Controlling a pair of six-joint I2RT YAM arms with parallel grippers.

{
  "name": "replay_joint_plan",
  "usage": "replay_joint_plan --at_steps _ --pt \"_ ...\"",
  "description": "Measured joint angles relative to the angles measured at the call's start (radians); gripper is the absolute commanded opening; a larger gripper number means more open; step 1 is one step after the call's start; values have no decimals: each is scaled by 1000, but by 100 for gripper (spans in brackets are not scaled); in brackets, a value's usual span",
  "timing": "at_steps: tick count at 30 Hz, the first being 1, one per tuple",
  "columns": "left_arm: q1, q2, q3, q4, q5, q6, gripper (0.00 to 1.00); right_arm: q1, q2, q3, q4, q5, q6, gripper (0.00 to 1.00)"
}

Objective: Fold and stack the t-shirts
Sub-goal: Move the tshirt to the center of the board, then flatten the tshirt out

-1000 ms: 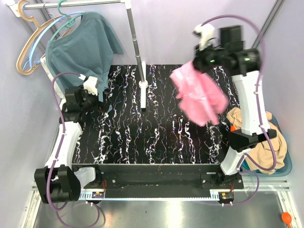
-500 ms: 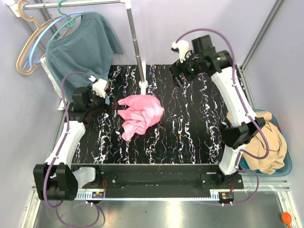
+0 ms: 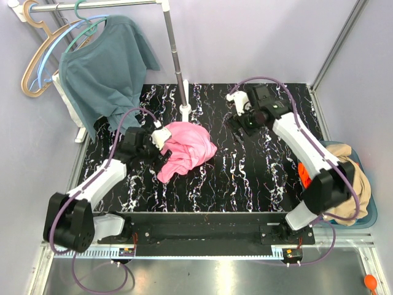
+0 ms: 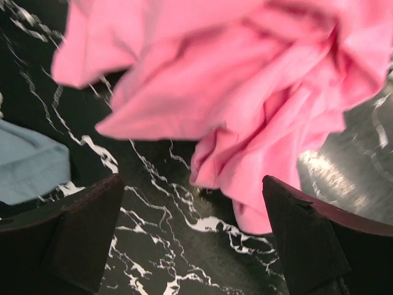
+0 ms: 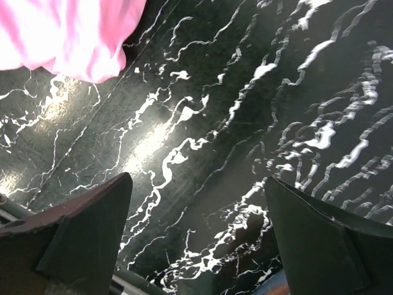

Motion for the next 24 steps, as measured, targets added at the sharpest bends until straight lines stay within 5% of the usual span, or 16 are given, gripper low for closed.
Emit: replay_joint_plan --at_steps 6,24 --pt "0 82 -45 -39 -18 68 91 0 -126 -85 58 27 -1 99" --pt "-5 206 -37 -77 51 74 68 0 -145 -234 117 67 -2 98"
